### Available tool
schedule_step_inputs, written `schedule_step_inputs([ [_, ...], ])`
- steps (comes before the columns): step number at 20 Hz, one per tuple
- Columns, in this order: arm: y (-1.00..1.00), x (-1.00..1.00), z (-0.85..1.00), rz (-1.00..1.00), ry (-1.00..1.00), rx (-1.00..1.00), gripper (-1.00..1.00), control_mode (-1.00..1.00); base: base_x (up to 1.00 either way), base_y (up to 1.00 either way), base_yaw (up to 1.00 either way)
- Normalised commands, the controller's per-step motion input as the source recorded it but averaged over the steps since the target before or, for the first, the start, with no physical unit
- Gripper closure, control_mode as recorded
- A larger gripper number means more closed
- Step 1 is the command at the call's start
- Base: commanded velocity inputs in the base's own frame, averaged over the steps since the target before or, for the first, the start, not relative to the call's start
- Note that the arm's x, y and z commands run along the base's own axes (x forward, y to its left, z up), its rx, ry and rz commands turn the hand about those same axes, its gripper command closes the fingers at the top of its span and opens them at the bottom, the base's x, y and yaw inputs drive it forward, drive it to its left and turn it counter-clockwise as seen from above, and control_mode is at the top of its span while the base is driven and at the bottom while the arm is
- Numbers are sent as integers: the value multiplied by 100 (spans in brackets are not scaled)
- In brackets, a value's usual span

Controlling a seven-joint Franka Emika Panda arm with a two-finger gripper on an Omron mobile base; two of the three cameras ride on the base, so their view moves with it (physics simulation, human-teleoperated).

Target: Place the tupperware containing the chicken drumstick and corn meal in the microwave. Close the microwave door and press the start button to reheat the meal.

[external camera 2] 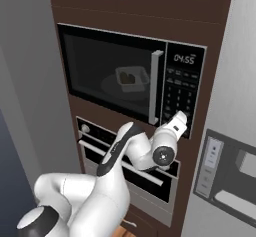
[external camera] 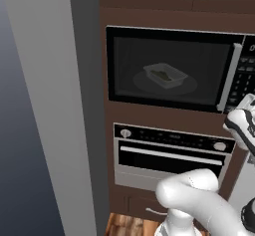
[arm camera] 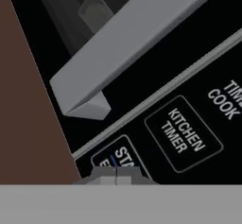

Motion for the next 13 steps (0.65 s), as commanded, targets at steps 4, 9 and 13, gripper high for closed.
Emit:
schedule_step_inputs([
  [4, -3, 54, -34, -3, 0, -2, 100, -100, 0, 0, 0],
  [9, 0, 75, -31, -25, 0, -14, 100, -100, 0, 0, 0],
  [13, -3, 58, -25, -27, 0, -13, 100, -100, 0, 0, 0],
])
